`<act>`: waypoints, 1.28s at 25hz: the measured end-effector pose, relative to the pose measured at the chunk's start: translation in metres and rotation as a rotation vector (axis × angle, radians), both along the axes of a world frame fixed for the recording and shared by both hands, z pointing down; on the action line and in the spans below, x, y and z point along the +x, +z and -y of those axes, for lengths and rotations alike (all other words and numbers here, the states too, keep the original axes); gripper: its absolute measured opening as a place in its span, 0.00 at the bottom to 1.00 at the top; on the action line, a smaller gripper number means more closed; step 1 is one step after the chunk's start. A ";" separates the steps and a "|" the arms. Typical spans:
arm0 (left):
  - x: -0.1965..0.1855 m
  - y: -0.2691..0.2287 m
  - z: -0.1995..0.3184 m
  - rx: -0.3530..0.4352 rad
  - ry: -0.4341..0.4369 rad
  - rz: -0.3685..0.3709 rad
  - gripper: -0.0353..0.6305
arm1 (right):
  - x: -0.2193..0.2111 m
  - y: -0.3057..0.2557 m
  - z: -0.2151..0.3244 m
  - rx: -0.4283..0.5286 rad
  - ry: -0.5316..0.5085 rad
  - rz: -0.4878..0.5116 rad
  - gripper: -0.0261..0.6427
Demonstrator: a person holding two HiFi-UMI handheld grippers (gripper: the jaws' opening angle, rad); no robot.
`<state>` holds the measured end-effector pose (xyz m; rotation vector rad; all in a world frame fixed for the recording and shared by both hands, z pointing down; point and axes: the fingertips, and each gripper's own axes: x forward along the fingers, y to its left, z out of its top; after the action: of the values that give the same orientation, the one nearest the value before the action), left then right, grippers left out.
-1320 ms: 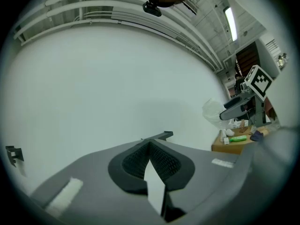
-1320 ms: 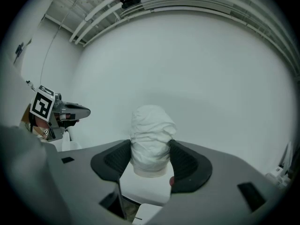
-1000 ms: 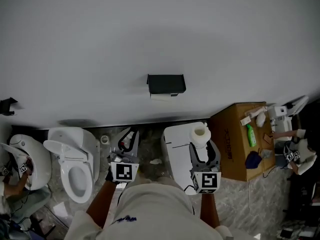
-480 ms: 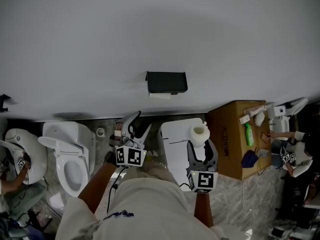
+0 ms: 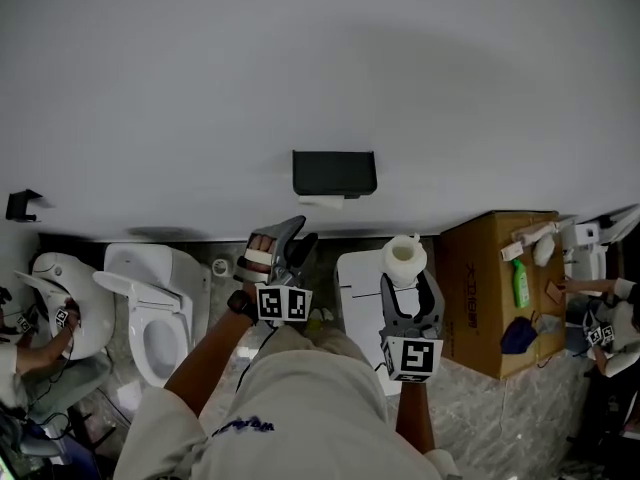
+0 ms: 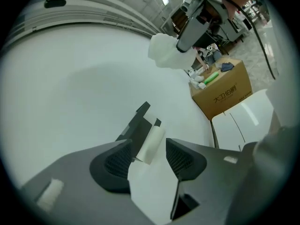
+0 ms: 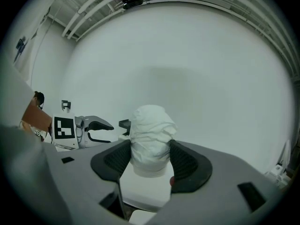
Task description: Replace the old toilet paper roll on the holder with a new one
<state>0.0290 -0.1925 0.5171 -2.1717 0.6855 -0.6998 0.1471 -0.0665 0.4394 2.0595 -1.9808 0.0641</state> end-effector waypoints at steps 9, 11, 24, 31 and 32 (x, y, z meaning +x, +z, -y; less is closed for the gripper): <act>0.027 0.025 0.023 0.146 -0.005 0.233 0.39 | 0.021 0.013 0.008 0.010 -0.017 0.011 0.44; 0.030 0.033 0.031 0.170 -0.015 0.277 0.40 | 0.024 0.013 0.009 0.016 -0.028 0.004 0.44; 0.048 0.042 0.061 0.336 -0.054 0.379 0.40 | 0.041 0.016 0.002 0.030 -0.011 0.017 0.44; 0.055 0.048 0.065 0.354 -0.069 0.399 0.37 | 0.057 0.013 0.000 0.037 0.009 0.024 0.44; 0.054 0.050 0.066 0.352 -0.070 0.405 0.37 | 0.057 0.012 0.000 0.041 0.010 0.022 0.44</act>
<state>0.0832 -0.2580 0.5671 -1.6286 0.6166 -0.9436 0.2043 -0.0665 0.4514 2.1033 -2.0006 0.0490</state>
